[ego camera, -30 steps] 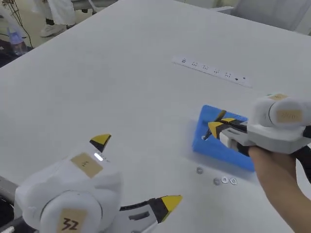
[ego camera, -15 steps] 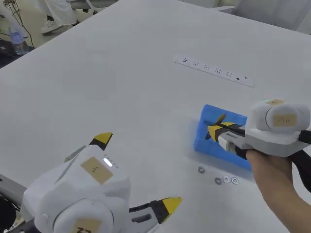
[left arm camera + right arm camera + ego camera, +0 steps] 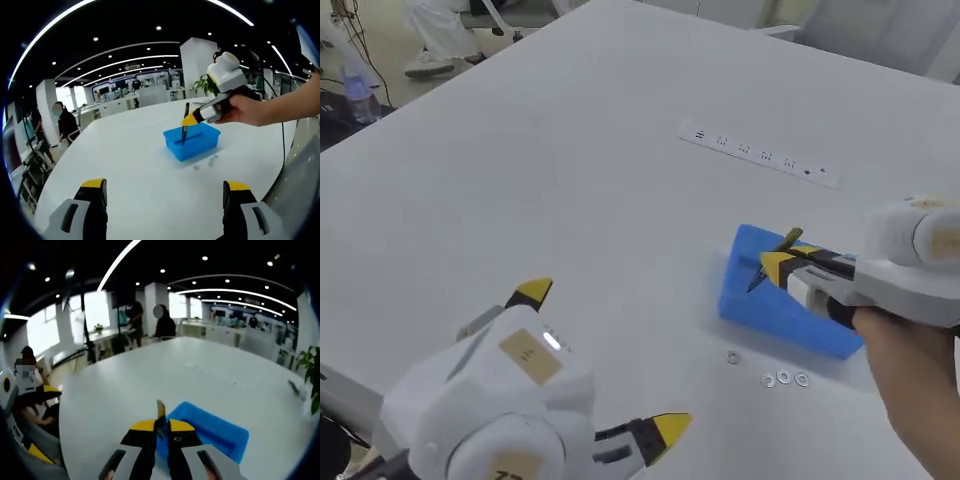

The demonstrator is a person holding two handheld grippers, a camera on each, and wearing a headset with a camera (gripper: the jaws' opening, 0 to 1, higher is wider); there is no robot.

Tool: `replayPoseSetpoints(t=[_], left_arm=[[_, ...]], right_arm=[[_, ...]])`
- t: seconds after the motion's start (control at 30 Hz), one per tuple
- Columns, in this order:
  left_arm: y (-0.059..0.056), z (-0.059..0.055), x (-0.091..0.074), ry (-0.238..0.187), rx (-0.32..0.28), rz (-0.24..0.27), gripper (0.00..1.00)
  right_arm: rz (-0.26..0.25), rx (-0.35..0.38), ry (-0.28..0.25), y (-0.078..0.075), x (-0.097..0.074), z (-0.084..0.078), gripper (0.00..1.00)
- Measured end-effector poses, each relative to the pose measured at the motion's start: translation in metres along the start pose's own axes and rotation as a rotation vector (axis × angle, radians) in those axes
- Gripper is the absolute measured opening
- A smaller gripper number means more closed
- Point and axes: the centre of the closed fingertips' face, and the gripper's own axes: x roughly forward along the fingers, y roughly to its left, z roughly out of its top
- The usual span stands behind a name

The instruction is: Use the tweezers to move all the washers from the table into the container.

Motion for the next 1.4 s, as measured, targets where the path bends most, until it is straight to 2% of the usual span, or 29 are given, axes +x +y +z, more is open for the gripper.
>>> replayPoseSetpoints(t=[0.17, 0.33, 0.57, 0.7, 0.83, 0.93, 1.07, 1.1, 1.3, 1.4], left_arm=[[0.0, 0.0, 0.0, -0.001, 0.008, 0.001, 0.99], [-0.001, -0.002, 0.0, 0.01, 0.02, -0.001, 0.99], [-0.001, -0.003, 0.0, 0.02, 0.03, -0.002, 0.99], [-0.002, -0.005, 0.001, 0.03, 0.038, -0.003, 0.99], [-0.002, -0.006, 0.001, 0.038, 0.046, -0.003, 0.99], [-0.002, -0.003, 0.001, 0.019, 0.031, -0.004, 0.99], [-0.001, -0.004, 0.001, 0.026, 0.027, -0.001, 0.99], [-0.002, -0.004, 0.001, 0.028, 0.029, -0.002, 0.99], [-0.002, -0.005, 0.001, 0.031, 0.036, -0.004, 0.99], [-0.001, -0.006, 0.001, 0.039, 0.043, 0.002, 0.96]], right_arm=[[0.003, 0.011, -0.03, 0.009, -0.016, 0.003, 0.04], [0.028, 0.013, -0.027, 0.021, -0.025, -0.002, 0.04], [0.043, 0.0, 0.04, 0.032, -0.024, -0.034, 0.04], [0.045, 0.001, 0.07, 0.033, -0.018, -0.05, 0.04], [0.042, -0.008, 0.085, 0.033, -0.013, -0.057, 0.04], [0.054, 0.0, 0.097, 0.032, -0.01, -0.062, 0.04], [0.055, -0.017, 0.11, 0.031, -0.008, -0.067, 0.04], [0.055, -0.019, 0.095, 0.031, -0.008, -0.065, 0.04], [0.048, -0.015, 0.088, 0.028, -0.008, -0.066, 0.04], [0.038, -0.05, 0.089, 0.03, -0.009, -0.068, 0.03]])
